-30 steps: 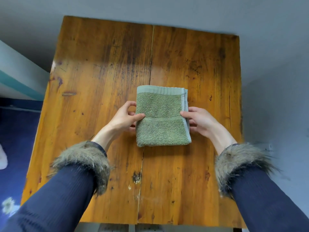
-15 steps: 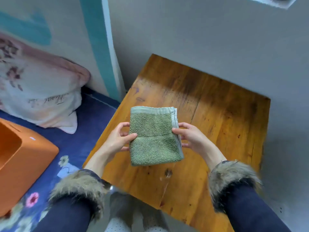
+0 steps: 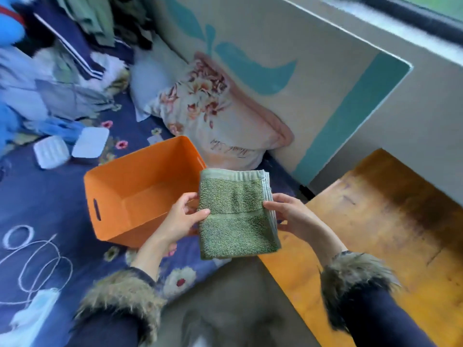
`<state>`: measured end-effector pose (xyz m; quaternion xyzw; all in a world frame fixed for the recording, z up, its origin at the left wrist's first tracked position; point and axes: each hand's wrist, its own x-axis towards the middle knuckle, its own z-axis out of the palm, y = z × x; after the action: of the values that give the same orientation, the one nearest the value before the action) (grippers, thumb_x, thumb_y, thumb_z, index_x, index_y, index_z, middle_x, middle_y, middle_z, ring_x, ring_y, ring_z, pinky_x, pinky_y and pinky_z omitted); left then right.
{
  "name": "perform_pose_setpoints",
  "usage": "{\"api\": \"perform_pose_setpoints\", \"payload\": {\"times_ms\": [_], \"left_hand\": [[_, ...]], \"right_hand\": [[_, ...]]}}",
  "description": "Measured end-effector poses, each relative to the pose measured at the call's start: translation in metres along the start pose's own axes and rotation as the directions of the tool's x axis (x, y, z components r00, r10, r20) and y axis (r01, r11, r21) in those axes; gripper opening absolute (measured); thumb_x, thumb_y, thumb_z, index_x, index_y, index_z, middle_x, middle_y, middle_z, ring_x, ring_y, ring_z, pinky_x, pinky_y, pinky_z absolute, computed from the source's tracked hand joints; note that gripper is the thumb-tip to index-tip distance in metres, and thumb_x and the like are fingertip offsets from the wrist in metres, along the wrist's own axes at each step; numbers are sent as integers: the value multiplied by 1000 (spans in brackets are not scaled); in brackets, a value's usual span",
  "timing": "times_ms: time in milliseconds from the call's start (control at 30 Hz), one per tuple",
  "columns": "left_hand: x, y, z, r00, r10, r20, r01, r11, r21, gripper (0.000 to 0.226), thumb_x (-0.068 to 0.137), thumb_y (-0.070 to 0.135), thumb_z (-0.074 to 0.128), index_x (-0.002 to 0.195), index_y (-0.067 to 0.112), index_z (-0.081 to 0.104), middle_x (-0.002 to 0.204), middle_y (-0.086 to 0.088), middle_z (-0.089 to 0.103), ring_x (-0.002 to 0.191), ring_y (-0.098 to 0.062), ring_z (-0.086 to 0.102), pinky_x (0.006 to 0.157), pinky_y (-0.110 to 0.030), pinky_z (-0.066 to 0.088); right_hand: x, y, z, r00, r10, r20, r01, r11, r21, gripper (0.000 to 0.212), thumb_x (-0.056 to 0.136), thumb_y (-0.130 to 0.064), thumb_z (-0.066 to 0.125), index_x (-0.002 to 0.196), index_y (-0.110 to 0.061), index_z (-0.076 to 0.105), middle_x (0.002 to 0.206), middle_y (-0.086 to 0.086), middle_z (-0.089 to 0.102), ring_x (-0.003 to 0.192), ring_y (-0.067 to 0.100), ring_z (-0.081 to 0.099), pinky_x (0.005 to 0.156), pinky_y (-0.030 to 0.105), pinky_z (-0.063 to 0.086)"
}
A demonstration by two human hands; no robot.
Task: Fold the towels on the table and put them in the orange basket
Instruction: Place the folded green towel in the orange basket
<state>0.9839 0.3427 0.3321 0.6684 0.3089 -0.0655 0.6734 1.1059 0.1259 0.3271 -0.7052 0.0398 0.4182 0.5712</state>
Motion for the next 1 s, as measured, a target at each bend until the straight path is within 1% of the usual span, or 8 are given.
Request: {"api": "perform_pose_setpoints", "payload": {"times_ms": [100, 200, 367, 533, 633, 700, 867, 1000], "left_hand": [[1, -11, -65, 997, -20, -80, 20, 1000, -9, 36, 86, 5, 62, 112, 23, 45, 96, -8, 63, 73, -13, 58, 48, -15, 45], [2, -20, -120, 987, -40, -157, 36, 999, -30, 40, 87, 8, 62, 119, 22, 42, 100, -8, 61, 80, -16, 59, 62, -24, 51], [23, -31, -185, 961, -85, -262, 77, 996, -41, 39, 87, 14, 63, 120, 25, 44, 102, -6, 59, 89, -19, 61, 82, -42, 53], [69, -40, -215, 927, -146, -346, 126, 989, -81, 36, 90, 13, 59, 120, 24, 42, 111, -8, 53, 83, -11, 57, 55, -24, 46], [108, -58, -225, 886, -222, -406, 216, 974, -62, 35, 84, 25, 64, 110, 34, 43, 107, -2, 57, 92, -18, 59, 74, -37, 53], [135, -76, -226, 858, -285, -428, 282, 957, -72, 31, 88, 17, 60, 108, 30, 41, 100, -2, 56, 87, -18, 56, 75, -34, 49], [193, -130, -216, 784, -417, -461, 445, 894, -52, 33, 93, 8, 51, 121, 19, 38, 102, -9, 54, 74, -16, 48, 52, -26, 36], [221, -169, -219, 724, -515, -459, 568, 823, -27, 37, 93, 9, 49, 127, 16, 34, 95, -5, 52, 66, -16, 47, 55, -29, 41]], "right_hand": [[28, -15, 64, 999, 9, 48, -7, 999, -40, 3, 88, -14, 60, 89, -17, 62, 82, 3, 68, 75, 16, 64, 75, 35, 50], [55, -33, 122, 994, 28, 103, -20, 997, -77, 7, 88, -13, 60, 85, -19, 61, 68, -2, 67, 63, 12, 61, 68, 30, 48], [97, -59, 184, 982, 64, 176, -40, 990, -137, 8, 87, -14, 62, 81, -19, 60, 70, 1, 62, 63, 14, 57, 58, 26, 46], [159, -75, 219, 968, 95, 231, -52, 981, -185, 5, 90, -17, 59, 85, -17, 59, 80, 4, 60, 74, 17, 57, 63, 29, 47], [210, -70, 234, 955, 158, 250, -102, 970, -220, 1, 90, -15, 59, 90, -16, 59, 86, 8, 57, 82, 20, 55, 73, 35, 50], [245, -58, 241, 943, 225, 246, -160, 953, -258, 3, 90, -14, 60, 92, -13, 59, 88, 9, 57, 85, 22, 55, 87, 43, 50], [316, -14, 255, 894, 406, 188, -330, 882, -336, 15, 89, -11, 60, 103, -10, 56, 84, 7, 59, 76, 19, 58, 65, 36, 53], [353, 22, 268, 863, 486, 138, -404, 827, -391, 12, 90, -8, 58, 102, -9, 56, 82, 7, 61, 72, 20, 61, 71, 38, 55]]}}
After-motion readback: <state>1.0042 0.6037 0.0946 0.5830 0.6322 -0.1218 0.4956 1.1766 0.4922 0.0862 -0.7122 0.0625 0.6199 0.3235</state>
